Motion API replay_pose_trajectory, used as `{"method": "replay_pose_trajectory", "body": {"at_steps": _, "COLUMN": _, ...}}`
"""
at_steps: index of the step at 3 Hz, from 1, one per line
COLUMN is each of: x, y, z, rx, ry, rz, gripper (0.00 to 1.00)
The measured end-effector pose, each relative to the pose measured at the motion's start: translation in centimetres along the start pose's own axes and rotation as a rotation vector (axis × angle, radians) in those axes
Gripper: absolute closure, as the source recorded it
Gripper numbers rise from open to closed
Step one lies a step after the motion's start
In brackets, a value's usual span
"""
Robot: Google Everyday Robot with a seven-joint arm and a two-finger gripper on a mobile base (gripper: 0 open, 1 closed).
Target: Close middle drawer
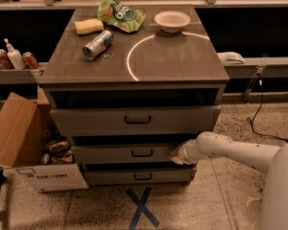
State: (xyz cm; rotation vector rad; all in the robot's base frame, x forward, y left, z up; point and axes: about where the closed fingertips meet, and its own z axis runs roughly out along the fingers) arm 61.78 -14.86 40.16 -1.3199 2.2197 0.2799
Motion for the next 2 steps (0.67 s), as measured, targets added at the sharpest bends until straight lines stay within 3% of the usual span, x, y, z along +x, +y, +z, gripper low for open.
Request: {"method": "replay_pose_trajectory", "body": {"at_steps": 2, "x": 2.5, "y": 3.4, "z": -4.5, "rx": -0.073, "ry": -0.048, "rz": -0.036, "gripper": 1.00}}
